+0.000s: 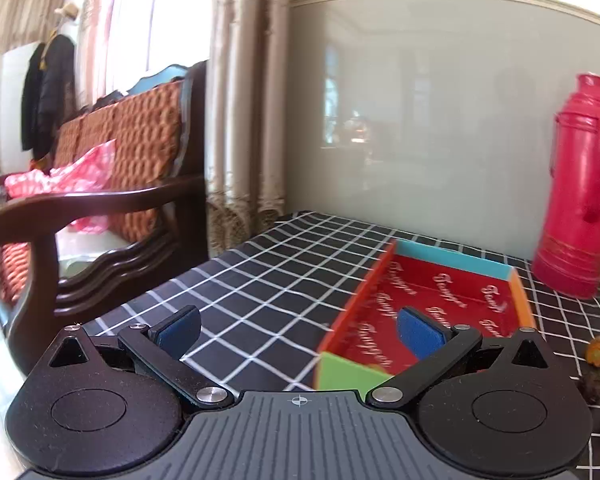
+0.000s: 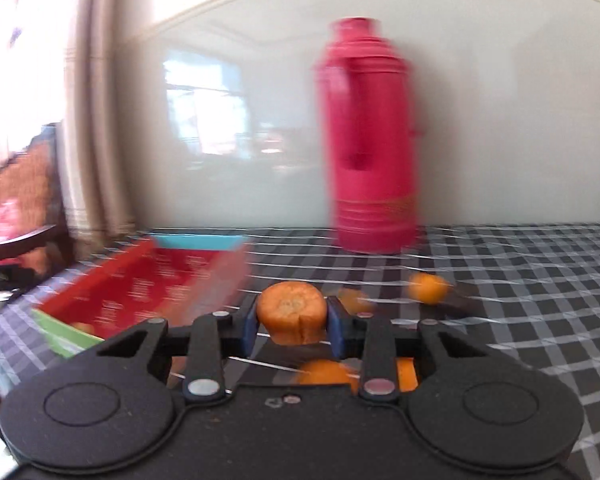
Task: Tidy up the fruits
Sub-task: 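Lower the carrot piece into the box and open the right tool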
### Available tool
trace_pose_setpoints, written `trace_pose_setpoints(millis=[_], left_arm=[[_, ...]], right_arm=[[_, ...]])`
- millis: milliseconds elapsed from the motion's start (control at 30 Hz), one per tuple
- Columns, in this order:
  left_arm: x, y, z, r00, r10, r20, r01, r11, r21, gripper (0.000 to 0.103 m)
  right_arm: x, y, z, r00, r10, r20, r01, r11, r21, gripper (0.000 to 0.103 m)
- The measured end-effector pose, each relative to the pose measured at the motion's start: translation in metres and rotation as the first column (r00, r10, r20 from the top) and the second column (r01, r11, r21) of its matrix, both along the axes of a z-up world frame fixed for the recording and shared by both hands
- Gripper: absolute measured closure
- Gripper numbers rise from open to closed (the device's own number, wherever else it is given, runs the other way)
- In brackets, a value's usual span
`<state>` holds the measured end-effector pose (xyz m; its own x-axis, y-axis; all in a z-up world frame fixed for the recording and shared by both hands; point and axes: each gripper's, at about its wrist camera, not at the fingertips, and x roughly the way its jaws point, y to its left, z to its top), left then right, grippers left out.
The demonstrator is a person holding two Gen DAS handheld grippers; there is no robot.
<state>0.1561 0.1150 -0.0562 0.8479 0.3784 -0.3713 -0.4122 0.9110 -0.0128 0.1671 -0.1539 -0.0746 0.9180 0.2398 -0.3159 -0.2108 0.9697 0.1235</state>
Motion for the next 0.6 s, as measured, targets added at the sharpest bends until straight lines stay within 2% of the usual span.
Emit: trace_pose_setpoints(millis=[67, 200, 433, 467, 500, 533, 600], left_arm=[[-0.002, 0.008, -0.001, 1.000, 0.019, -0.004, -0.019, 1.000, -0.015, 0.000], [-0.007, 0.022, -0.006, 0.999, 0.038, -0.023, -0.039, 0.999, -0.023, 0.000], [-0.015, 0.039, -0.009, 0.997, 0.071, -0.031, -0.072, 0.997, -0.017, 0.000], [-0.016, 0.042, -0.010, 0.997, 0.075, -0.034, -0.075, 0.997, -0.018, 0.000], [-0.017, 0.043, -0.010, 0.996, 0.078, -0.035, -0.078, 0.997, -0.019, 0.000], [-0.017, 0.045, -0.009, 0.996, 0.079, -0.034, -0.080, 0.997, -0.021, 0.000], [-0.018, 0.046, -0.009, 0.996, 0.083, -0.028, -0.084, 0.996, -0.021, 0.000]], right_arm=[[0.009, 0.023, 0.003, 0.998, 0.069, -0.003, -0.069, 0.998, 0.007, 0.077], [0.024, 0.069, 0.003, 0.987, 0.157, -0.011, -0.158, 0.987, -0.044, 0.077], [0.038, 0.109, -0.009, 0.975, 0.208, -0.075, -0.214, 0.974, -0.079, 0.074], [0.039, 0.112, -0.010, 0.975, 0.209, -0.080, -0.215, 0.973, -0.082, 0.071], [0.037, 0.113, -0.010, 0.975, 0.208, -0.077, -0.214, 0.973, -0.081, 0.064], [0.033, 0.113, -0.010, 0.975, 0.211, -0.068, -0.216, 0.973, -0.077, 0.051], [0.025, 0.112, -0.006, 0.978, 0.204, -0.030, -0.206, 0.976, -0.072, 0.033]])
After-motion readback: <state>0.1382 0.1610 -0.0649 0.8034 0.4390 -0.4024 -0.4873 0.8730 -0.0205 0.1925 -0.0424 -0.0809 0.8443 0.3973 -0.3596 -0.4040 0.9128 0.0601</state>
